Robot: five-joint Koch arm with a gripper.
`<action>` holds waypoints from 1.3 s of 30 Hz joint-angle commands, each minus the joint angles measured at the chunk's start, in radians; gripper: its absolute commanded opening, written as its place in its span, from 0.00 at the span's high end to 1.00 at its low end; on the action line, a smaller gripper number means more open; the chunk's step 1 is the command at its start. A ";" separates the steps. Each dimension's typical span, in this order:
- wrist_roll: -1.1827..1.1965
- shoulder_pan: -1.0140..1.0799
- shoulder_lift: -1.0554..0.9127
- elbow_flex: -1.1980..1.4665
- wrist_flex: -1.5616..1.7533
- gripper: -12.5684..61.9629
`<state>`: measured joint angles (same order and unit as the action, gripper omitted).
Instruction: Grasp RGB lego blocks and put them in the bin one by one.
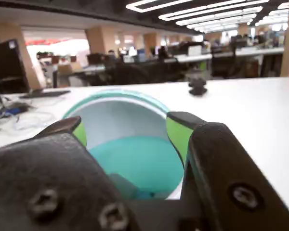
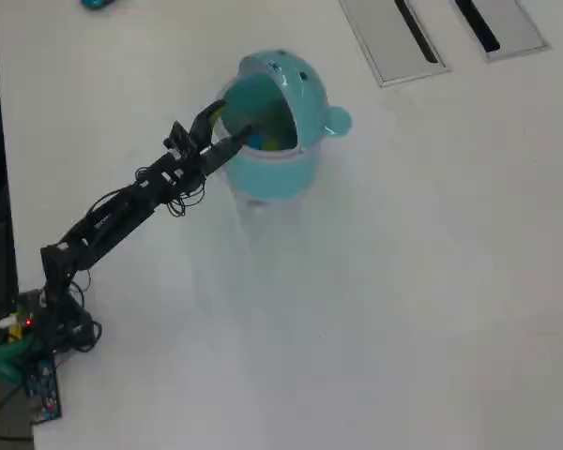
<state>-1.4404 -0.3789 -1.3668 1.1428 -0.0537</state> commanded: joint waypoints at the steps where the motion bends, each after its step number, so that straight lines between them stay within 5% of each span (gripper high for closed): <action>1: 0.014 0.018 -0.081 -0.017 -0.005 0.41; 39: 0.252 0.207 -0.549 0.896 0.258 0.38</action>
<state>-1.1873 -0.1733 -1.8745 2.0693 0.1120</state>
